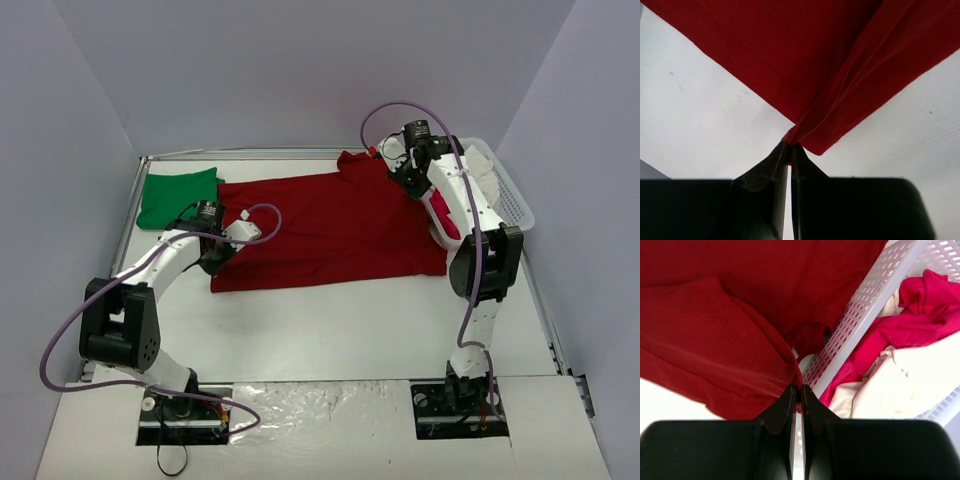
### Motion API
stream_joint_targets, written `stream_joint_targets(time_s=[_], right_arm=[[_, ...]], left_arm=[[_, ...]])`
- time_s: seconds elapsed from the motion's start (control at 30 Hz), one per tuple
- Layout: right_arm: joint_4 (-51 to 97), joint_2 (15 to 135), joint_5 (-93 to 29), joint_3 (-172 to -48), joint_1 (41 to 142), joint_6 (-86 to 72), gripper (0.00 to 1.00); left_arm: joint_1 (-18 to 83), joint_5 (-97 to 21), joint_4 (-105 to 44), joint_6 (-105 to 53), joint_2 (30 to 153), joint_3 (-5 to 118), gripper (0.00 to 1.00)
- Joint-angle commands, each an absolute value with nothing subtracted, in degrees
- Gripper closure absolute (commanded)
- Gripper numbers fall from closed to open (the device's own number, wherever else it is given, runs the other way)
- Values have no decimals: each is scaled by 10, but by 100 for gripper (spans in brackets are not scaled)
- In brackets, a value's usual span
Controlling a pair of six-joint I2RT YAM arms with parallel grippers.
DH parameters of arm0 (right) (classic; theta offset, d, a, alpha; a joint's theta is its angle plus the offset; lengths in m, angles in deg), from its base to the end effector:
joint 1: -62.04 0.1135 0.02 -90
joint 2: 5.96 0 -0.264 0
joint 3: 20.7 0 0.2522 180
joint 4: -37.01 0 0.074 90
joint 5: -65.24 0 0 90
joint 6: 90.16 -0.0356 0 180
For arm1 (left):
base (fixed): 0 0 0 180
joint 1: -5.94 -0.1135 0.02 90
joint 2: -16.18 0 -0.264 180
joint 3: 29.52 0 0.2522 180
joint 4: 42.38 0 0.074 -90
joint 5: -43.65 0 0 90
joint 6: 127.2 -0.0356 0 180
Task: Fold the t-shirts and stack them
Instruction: Fold the flattened tshirt in 1/3 of the way
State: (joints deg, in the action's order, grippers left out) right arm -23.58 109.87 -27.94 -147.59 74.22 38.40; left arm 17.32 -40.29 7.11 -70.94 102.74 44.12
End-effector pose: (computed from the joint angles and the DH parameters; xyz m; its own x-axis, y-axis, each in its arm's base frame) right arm 0.4430 0.0976 0.3162 -0.4282 -0.7291 -0.5338 -0.6558 0.6572 -0.3716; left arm 0.2940 -0.0630 0.2237 -0.5869 0.6815 -0.4371 0.6856 0.7055 0.1794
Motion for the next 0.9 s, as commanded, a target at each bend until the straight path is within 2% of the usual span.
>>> stream_joint_targets(time_s=[0.0, 0.2, 0.27, 0.3, 0.37, 0.4, 0.47, 0.6, 0.73, 0.87], right_arm=[[-249, 1143, -273, -1514, 725, 397, 100], [-247, 1198, -275, -1541, 714, 393, 100], [-245, 1205, -279, -1545, 714, 390, 95], [-241, 1210, -278, -1547, 714, 388, 80], [-236, 1213, -277, -1551, 714, 383, 71], [-233, 1212, -275, -1551, 713, 378, 54], [-228, 1202, -270, -1548, 713, 370, 34], [-211, 1150, -291, -1516, 712, 365, 32], [-211, 1079, -334, -1458, 713, 367, 32], [-212, 991, -357, -1335, 711, 371, 34]], left_arm=[[166, -409, 88, -716, 1051, 473, 98], [165, -407, 82, -711, 1085, 474, 98], [165, -408, 75, -708, 1088, 473, 98], [165, -408, 75, -707, 1088, 473, 98], [165, -411, 72, -703, 1087, 473, 94], [165, -412, 72, -701, 1086, 473, 87], [165, -413, 71, -696, 1081, 473, 85], [165, -420, 68, -691, 1061, 473, 78], [166, -416, 71, -688, 1031, 472, 76], [168, -418, 80, -696, 1003, 454, 76]])
